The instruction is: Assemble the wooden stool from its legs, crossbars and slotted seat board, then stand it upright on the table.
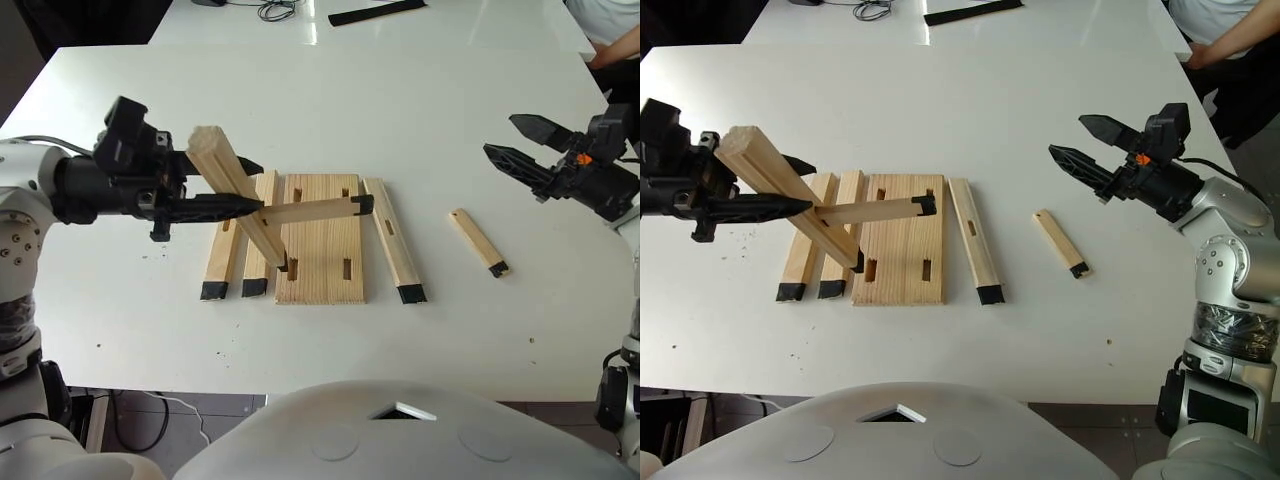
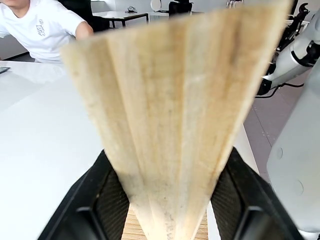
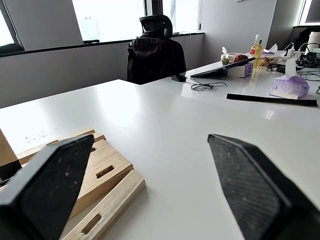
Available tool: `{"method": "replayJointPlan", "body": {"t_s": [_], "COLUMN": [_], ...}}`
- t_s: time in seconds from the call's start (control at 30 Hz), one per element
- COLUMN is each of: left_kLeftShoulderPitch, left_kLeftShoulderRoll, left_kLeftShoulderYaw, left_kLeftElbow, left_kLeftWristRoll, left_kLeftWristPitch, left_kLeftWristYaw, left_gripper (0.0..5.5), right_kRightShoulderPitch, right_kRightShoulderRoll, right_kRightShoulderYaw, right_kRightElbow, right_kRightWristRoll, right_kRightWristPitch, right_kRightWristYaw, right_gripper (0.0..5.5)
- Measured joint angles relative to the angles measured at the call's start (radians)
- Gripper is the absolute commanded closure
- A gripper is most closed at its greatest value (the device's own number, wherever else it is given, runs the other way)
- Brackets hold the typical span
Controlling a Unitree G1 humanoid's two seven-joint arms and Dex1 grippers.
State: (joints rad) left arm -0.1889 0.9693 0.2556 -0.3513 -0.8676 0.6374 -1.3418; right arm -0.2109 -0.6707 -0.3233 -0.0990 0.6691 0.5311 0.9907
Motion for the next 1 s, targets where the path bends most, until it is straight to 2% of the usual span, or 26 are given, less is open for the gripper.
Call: {"method": "replayJointPlan", "body": {"t_s": [0.3,1.0], "left_kLeftShoulderPitch": [0.08,0.078], "left_kLeftShoulderRoll": [-0.046,-0.08], "left_kLeftShoulderYaw": [-0.01,-0.033], "left_kLeftElbow": [-0.047,-0.078], "left_kLeftWristRoll": [0.021,0.003], "left_kLeftWristPitch": [-0.102,-0.096], "left_kLeftWristYaw": [0.021,0.081], "left_gripper": [3.45,3.46], "right_kRightShoulderPitch": [-0.073,-0.084], "right_kRightShoulderRoll": [-0.004,-0.007], "right_kRightShoulderYaw": [0.032,0.065], "right_kRightElbow": [0.056,0.075], "right_kRightWristRoll": [0.014,0.016], "right_kRightWristPitch": [0.028,0.033], "right_kRightWristYaw": [0.019,0.025], "right_gripper": [1.32,1.32]}}
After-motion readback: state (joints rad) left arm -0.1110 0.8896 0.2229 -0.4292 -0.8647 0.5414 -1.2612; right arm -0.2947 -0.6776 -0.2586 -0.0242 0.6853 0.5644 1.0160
